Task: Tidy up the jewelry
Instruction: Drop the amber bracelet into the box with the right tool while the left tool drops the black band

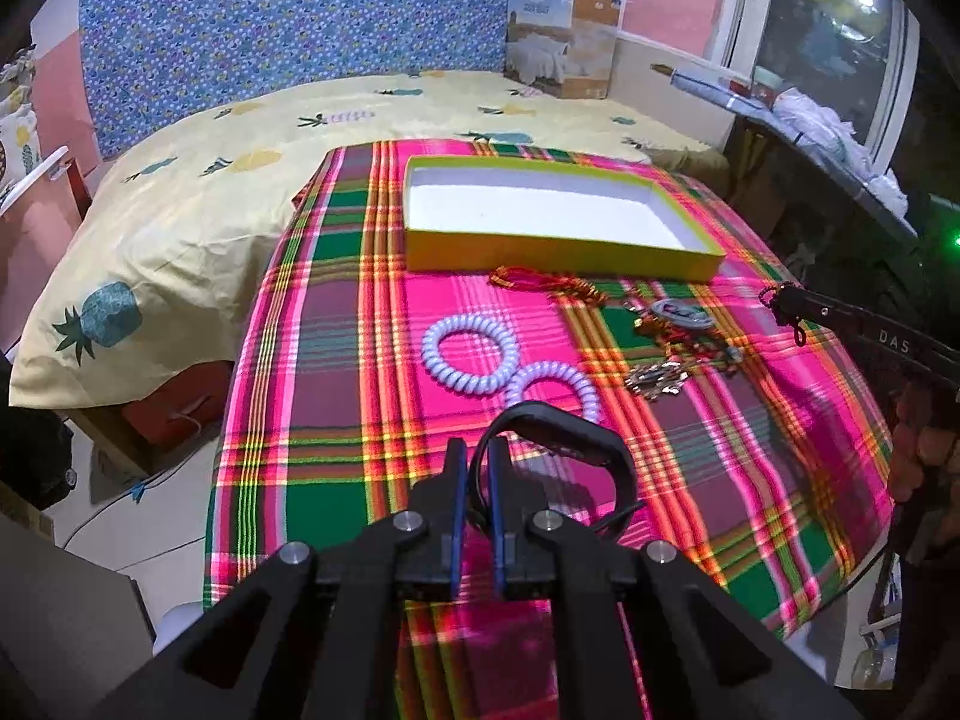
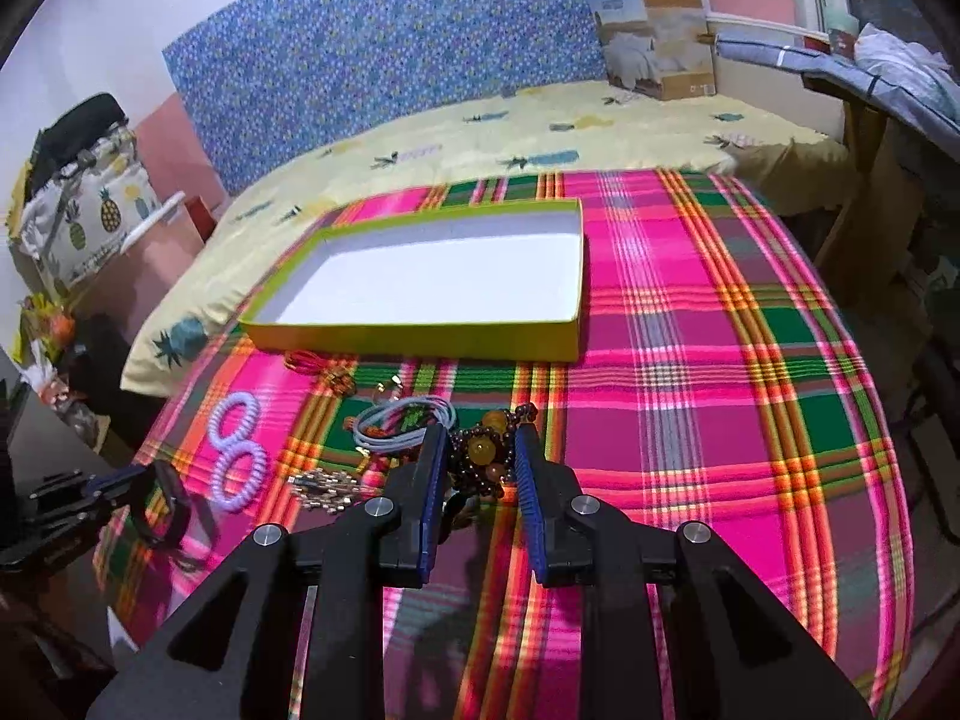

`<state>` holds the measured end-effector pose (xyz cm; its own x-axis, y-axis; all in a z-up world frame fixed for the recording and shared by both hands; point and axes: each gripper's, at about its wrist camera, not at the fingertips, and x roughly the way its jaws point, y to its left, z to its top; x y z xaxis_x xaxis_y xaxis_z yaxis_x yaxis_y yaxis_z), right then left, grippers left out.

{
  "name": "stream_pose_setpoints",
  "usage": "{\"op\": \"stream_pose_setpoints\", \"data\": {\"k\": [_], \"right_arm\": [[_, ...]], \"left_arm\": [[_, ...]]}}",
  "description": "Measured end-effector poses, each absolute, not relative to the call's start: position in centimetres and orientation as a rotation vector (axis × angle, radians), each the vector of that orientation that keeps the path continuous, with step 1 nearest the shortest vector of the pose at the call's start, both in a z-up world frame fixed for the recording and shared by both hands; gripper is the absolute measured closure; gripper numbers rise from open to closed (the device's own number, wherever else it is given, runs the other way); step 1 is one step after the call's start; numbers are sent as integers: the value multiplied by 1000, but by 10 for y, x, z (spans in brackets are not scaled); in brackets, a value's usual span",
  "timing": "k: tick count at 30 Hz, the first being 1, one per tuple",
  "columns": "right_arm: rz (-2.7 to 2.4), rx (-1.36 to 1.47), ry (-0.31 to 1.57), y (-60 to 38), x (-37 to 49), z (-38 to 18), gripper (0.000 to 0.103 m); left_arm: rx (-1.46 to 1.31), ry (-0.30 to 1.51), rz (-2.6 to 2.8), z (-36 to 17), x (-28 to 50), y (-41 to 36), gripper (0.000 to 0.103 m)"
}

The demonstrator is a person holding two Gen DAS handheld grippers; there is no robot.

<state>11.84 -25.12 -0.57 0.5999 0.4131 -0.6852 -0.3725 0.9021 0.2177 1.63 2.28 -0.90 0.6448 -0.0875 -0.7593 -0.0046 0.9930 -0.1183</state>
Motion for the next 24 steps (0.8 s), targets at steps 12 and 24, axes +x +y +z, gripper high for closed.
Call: {"op": "stream_pose_setpoints", "data": {"k": [12, 24], "right_arm": [[507, 40, 733, -233, 128, 29, 80], [510, 15, 756, -215, 212, 21, 80]], "left_arm": [[-106, 820, -66, 20, 55, 24, 96], [-93, 818, -54, 25, 156, 32, 96]]}}
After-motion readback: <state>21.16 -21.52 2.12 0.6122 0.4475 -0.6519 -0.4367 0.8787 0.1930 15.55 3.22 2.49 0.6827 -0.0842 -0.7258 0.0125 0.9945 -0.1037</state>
